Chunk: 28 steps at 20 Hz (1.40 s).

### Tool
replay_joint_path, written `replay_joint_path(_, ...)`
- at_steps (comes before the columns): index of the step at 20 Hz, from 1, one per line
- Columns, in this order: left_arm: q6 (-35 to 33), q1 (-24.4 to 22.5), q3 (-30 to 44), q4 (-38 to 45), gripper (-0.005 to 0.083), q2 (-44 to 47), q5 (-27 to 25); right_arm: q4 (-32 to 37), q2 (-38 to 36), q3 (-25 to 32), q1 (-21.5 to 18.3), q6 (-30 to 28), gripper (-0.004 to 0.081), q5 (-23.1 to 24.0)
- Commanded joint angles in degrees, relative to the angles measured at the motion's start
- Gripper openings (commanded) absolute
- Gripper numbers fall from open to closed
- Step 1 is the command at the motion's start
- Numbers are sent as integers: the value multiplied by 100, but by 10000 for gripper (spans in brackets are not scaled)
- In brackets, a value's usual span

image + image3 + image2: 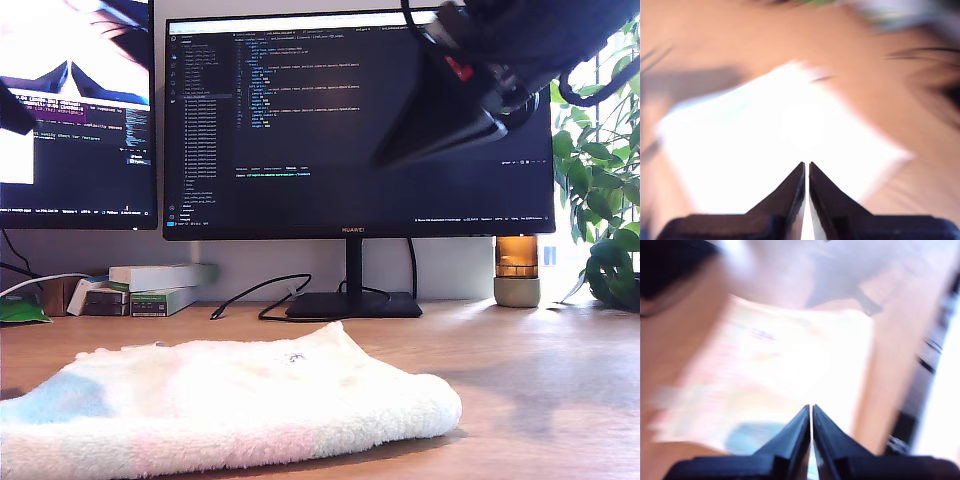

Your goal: Fold the tea towel to a neat square and place it to the right

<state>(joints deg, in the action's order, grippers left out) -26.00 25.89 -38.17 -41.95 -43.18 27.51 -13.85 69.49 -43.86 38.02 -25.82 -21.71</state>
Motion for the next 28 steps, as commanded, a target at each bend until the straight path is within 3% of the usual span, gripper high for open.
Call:
replay_joint_path(1, -44, 472, 116, -90, -21, -195, -205, -310, 138, 39, 446, -839, -11, -20)
replay_joint_path(6, -175, 1674, 118, -168, -21, -1049, -1196, -699, 391, 39, 1231, -1812, -10, 595)
replay_joint_path(11, -208, 2369, 118, -116, -21, -1880, -1932, -955, 595, 39, 1252, -2662, 0, 1209)
replay_joint_path(14, -140, 2417, 120, -31, 9, -2312, -2096, -964, 678, 39, 1215, -2830, 38, 1235)
replay_joint_path(17, 22, 2415, 120, 201, 268, -2669, -2109, -979, 846, 39, 1217, -2833, 231, 1222)
replay_joint_path(18, 26, 2415, 120, 286, 291, -2774, -2225, -990, 964, 39, 1217, -2835, 237, 1224)
replay_joint_path(23, 59, 2415, 120, 605, 290, -3165, -2916, -960, 1392, 39, 1224, -2841, 236, 1224)
replay_joint_path(28, 50, 2411, 120, 846, 290, -3508, -2806, -920, 1416, 39, 1222, -2835, 236, 1224)
